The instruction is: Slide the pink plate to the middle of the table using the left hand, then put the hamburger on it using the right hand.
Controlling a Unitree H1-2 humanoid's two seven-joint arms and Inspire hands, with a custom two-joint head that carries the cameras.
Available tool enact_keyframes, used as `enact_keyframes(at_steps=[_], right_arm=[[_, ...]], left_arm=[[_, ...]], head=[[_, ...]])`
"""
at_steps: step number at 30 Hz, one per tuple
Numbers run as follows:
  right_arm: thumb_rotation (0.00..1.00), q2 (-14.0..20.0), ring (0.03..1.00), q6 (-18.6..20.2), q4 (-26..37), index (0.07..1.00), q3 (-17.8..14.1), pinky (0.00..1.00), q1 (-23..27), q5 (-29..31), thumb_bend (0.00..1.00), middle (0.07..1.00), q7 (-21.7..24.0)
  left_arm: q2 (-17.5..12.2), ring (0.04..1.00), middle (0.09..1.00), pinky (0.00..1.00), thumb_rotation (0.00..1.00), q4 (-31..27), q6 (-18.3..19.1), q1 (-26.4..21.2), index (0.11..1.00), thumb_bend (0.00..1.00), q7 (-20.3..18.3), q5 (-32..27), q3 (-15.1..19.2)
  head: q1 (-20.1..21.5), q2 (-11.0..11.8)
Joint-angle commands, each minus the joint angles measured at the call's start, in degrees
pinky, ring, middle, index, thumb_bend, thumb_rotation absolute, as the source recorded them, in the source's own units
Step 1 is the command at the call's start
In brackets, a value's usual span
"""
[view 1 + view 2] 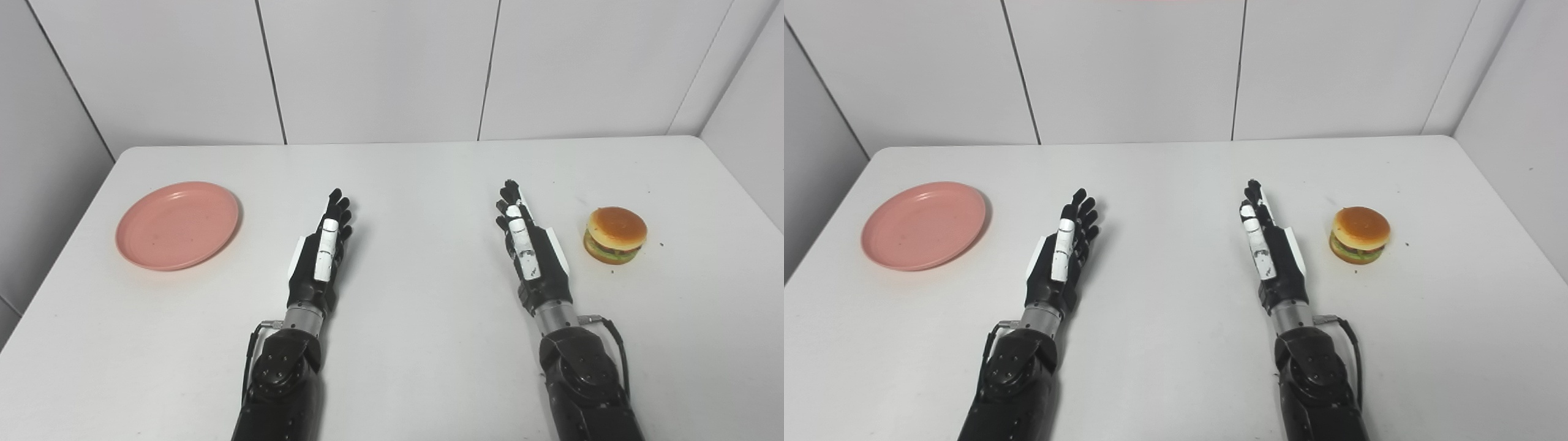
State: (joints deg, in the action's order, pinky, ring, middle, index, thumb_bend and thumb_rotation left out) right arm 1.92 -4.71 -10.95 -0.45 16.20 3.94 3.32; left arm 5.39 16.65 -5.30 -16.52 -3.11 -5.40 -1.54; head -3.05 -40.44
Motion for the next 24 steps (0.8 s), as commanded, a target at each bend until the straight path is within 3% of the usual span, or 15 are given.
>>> enact_keyframes(at_steps=[1,2,6,10,15,24], right_arm=[[0.98,1.07,1.0,-0.76,2.09,1.0,-0.75,1.0,0.24,0.89,0.56,1.0,0.76],[0.98,1.36,1.0,-0.7,2.15,1.0,-0.93,1.0,-0.01,1.15,0.56,1.0,0.92],[0.98,3.85,1.0,-2.93,-0.72,1.0,-2.07,1.0,-0.57,2.59,0.59,1.0,2.79],[0.96,5.06,1.0,-5.74,-3.34,1.0,-3.14,1.0,-0.53,3.99,0.6,1.0,4.06],[0.95,5.51,1.0,-8.5,-5.41,1.0,-3.98,1.0,-0.25,5.16,0.61,1.0,4.68],[0.92,5.15,1.0,-7.56,-4.79,1.0,-4.13,1.0,-0.21,5.52,0.64,1.0,4.91]], left_arm=[[1.85,1.0,1.0,1.0,1.0,1.63,-1.89,0.19,1.0,0.7,0.2,-0.12,-0.4],[2.15,1.0,1.0,1.0,1.0,2.08,-2.18,0.14,1.0,0.7,0.22,-0.01,-0.58],[3.36,1.0,1.0,1.0,1.0,5.2,-4.08,0.11,1.0,0.73,1.21,2.34,-1.99],[4.3,1.0,1.0,1.0,1.0,10.21,-7.86,-1.18,1.0,0.75,2.45,4.46,-2.85],[4.77,1.0,1.0,1.0,1.0,13.94,-11.67,-2.73,1.0,0.73,3.97,6.01,-3.02],[4.23,1.0,1.0,1.0,1.0,6.95,-7.93,-3.14,1.0,0.74,0.74,0.85,-1.1]], head=[[-4.55,1.9],[-4.55,1.9],[-12.14,6.13],[-16.17,8.43],[-17.58,9.53],[-16.78,9.82]])
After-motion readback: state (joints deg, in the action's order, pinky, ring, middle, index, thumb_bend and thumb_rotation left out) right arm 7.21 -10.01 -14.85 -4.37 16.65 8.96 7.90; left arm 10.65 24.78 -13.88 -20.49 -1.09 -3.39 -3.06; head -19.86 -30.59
